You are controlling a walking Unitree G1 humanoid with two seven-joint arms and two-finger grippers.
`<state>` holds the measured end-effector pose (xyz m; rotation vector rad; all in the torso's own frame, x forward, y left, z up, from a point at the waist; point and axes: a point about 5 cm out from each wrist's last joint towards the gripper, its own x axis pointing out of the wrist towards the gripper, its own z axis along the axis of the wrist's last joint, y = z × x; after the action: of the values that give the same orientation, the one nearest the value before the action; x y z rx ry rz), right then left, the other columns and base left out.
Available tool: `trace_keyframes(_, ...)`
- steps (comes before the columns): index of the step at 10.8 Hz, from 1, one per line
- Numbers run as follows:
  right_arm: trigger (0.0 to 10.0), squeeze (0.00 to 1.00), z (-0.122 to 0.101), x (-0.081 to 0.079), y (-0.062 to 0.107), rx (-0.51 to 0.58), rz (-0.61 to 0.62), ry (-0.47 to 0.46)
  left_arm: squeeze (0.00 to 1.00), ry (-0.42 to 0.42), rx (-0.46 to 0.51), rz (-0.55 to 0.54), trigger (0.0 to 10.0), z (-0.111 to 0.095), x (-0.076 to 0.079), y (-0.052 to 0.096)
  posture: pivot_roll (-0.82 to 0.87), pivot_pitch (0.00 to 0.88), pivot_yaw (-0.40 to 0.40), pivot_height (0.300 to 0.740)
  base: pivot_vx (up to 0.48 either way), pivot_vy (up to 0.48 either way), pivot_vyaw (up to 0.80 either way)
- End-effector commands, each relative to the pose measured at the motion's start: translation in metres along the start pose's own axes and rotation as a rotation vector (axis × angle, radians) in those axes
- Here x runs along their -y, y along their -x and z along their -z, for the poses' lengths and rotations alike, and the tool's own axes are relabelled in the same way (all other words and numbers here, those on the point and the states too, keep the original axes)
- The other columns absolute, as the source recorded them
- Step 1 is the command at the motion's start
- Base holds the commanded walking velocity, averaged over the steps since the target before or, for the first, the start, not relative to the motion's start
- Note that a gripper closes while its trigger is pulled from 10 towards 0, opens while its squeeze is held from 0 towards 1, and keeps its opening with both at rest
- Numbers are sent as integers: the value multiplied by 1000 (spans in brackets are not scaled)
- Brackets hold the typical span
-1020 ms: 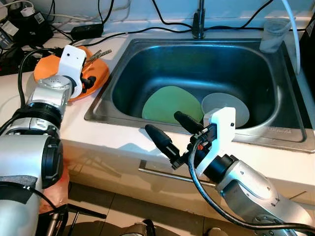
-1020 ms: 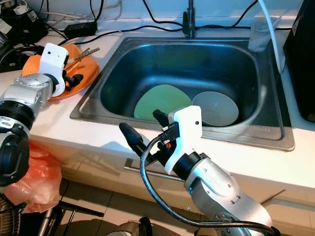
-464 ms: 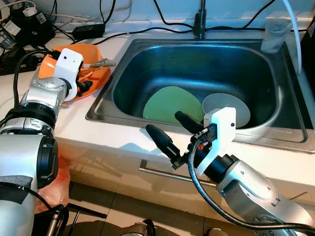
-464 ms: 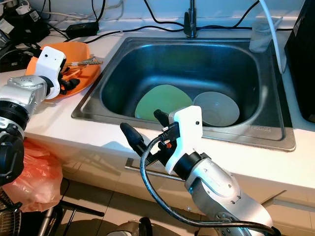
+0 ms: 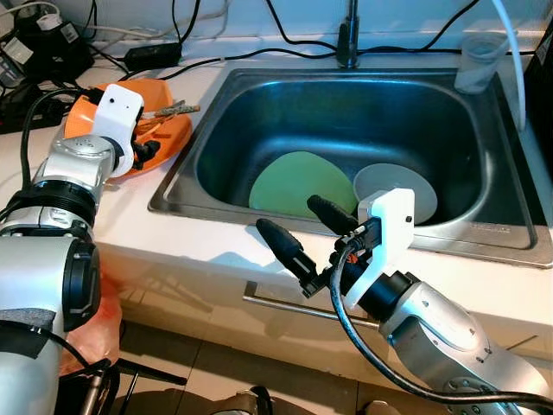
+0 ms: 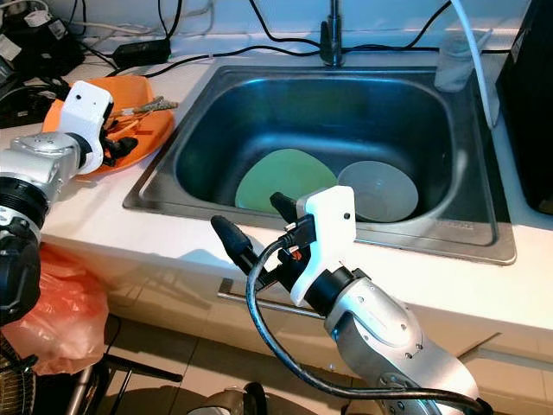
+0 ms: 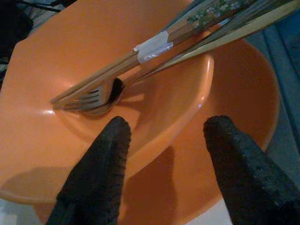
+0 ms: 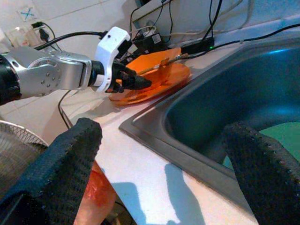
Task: Kitchen organization
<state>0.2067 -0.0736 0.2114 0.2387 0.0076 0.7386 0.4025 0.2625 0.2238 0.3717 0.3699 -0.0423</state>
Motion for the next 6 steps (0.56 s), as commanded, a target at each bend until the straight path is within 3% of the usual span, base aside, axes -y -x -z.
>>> trace_keyframes(1,10000,0,3,-2,-1,-9,-8,-7,0,9,6,-4,0,-4,-10,4,-130,110,179,740,0,0,0)
trace_keyframes(2,10000,0,3,-2,-1,-9,-9,-7,0,10,7,0,0,-5,-10,4,-130,110,179,740,0,0,0)
trace_keyframes(3,10000,0,3,-3,-1,-9,-9,-8,0,4,10,4,4235,-8,-10,5,-129,111,179,740,0,0,0)
trace_keyframes(4,10000,0,3,-3,-1,-9,-9,-8,0,4,13,5,5216,-10,-10,5,-129,110,180,740,0,0,0)
trace_keyframes(5,10000,0,4,-3,-1,-8,-9,-9,0,2,19,7,8824,-12,-11,5,-127,110,181,740,0,0,0)
trace_keyframes(6,10000,0,4,-3,-2,-8,-9,-10,0,2,30,3,9804,-16,-12,6,-125,111,181,740,0,0,0)
